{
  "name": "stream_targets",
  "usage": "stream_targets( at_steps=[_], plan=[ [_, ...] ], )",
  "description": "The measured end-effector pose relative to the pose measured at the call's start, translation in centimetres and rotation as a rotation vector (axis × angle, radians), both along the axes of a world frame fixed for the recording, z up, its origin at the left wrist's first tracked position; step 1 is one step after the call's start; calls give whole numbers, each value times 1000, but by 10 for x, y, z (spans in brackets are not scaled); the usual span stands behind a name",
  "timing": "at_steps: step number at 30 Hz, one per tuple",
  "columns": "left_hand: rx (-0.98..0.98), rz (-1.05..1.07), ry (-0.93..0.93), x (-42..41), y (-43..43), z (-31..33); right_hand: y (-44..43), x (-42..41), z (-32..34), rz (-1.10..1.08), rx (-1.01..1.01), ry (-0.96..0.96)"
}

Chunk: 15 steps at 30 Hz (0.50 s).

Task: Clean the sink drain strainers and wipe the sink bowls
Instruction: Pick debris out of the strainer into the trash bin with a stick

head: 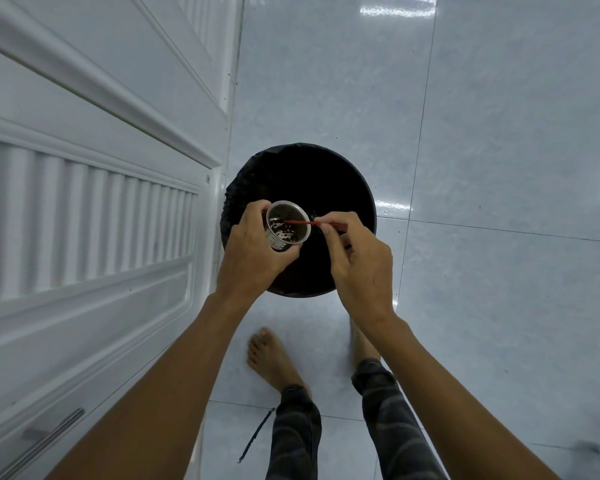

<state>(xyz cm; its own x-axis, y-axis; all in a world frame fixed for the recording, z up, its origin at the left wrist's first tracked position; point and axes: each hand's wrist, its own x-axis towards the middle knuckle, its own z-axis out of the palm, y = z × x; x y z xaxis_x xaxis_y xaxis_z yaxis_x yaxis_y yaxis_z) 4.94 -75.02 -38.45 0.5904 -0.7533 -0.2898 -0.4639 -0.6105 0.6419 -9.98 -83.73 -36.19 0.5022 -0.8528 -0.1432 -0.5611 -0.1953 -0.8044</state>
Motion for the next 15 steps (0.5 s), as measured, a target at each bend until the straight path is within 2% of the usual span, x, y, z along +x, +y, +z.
stream_targets(
  at_steps=[3,6,8,11,15],
  plan=[
    [15,-9,-18,-2,2,0,12,-1,4,82,-13,14],
    [13,-20,-46,-3,4,3,10,-5,1,-3,8,79],
    [11,-18,-61,-4,4,6,6,-6,1,-33,29,59],
    [9,-18,-88,-5,4,8,13,-4,6,34,21,-25],
    [-15,-37,-115,-7,5,13,17,-6,5,11,32,15]
  ],
)
